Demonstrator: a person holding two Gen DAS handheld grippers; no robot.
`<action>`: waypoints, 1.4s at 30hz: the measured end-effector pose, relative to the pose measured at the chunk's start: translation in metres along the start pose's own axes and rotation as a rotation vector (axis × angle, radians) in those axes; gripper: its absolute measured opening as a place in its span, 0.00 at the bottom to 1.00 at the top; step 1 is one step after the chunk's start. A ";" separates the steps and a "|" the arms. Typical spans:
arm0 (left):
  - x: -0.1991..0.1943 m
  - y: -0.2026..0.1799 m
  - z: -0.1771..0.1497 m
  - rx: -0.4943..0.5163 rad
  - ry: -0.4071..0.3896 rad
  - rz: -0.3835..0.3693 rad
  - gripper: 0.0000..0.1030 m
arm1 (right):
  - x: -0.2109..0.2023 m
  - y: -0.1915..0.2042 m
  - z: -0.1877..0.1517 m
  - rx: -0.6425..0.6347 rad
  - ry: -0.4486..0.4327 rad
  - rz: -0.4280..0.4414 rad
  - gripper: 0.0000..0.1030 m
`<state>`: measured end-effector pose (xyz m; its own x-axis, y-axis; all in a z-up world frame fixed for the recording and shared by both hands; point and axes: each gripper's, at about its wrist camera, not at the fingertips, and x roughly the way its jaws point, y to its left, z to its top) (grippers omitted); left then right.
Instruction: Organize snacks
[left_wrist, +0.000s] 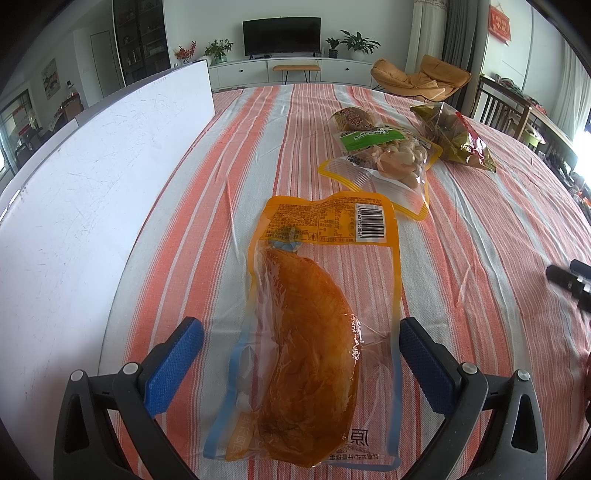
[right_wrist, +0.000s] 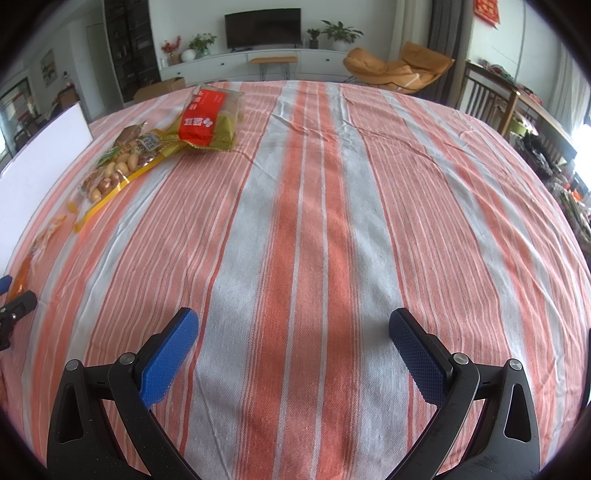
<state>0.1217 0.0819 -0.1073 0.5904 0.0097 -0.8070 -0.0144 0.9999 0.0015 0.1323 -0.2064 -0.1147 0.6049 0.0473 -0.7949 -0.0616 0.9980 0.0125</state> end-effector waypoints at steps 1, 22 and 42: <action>0.000 0.000 0.000 0.000 0.000 0.000 1.00 | -0.001 -0.004 0.003 0.033 -0.011 0.016 0.99; 0.000 -0.001 0.000 0.001 0.000 0.000 1.00 | 0.050 0.030 0.149 0.172 0.019 0.299 0.44; -0.001 -0.001 -0.001 0.001 0.000 0.001 1.00 | -0.040 0.044 -0.019 -0.035 -0.071 0.062 0.98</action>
<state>0.1203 0.0811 -0.1071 0.5908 0.0108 -0.8068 -0.0143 0.9999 0.0029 0.0904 -0.1647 -0.0941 0.6537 0.1132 -0.7482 -0.1278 0.9911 0.0383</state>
